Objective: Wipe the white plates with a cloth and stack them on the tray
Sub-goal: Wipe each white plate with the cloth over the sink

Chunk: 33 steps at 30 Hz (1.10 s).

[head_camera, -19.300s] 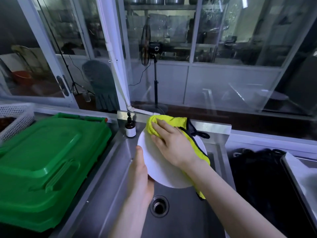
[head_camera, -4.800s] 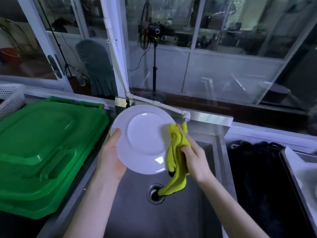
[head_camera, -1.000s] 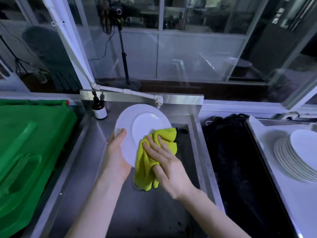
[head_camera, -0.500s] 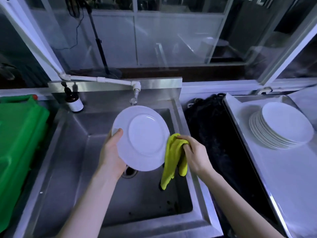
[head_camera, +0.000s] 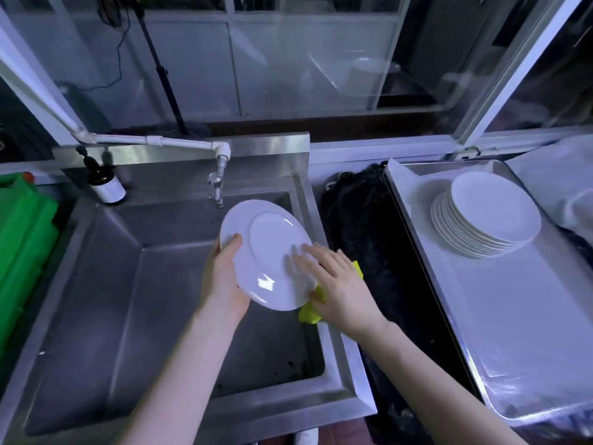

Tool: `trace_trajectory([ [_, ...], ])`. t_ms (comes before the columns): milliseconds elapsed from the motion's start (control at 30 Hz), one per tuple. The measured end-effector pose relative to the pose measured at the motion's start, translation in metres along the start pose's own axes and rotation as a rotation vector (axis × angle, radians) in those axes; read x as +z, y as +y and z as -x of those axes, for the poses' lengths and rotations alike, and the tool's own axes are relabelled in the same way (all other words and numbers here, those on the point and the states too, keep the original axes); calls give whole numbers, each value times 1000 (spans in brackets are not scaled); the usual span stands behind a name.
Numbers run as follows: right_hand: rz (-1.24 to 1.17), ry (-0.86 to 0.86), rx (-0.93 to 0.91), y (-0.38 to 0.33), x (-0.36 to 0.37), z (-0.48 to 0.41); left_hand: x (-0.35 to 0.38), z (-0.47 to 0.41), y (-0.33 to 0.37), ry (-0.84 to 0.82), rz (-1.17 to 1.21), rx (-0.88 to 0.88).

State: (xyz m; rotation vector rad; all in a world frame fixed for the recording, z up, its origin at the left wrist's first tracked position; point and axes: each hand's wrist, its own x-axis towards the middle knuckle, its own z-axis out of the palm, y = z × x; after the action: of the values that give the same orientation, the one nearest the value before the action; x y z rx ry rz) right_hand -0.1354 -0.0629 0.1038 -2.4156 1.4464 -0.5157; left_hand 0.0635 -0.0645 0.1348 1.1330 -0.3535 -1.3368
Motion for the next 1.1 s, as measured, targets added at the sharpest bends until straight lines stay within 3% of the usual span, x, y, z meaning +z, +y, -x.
trace_trajectory([
  [167,-12,131,-135,-1,-12,30,19,7,3,97,32,-56],
  [433,132,592,-82,5,-66,36,69,8,7,-29,140,-139],
  [567,-65,629,218,9,-110,32,89,2,9,-287,-41,-178],
  [767,-462,525,624,37,-155,46,110,-22,-5,-329,-752,313],
  [933,-909,598,755,48,-165,77,128,-18,-30,-436,-739,262],
  [1100,-926,665,846,86,-176,104,157,-4,-60,-440,-677,187],
])
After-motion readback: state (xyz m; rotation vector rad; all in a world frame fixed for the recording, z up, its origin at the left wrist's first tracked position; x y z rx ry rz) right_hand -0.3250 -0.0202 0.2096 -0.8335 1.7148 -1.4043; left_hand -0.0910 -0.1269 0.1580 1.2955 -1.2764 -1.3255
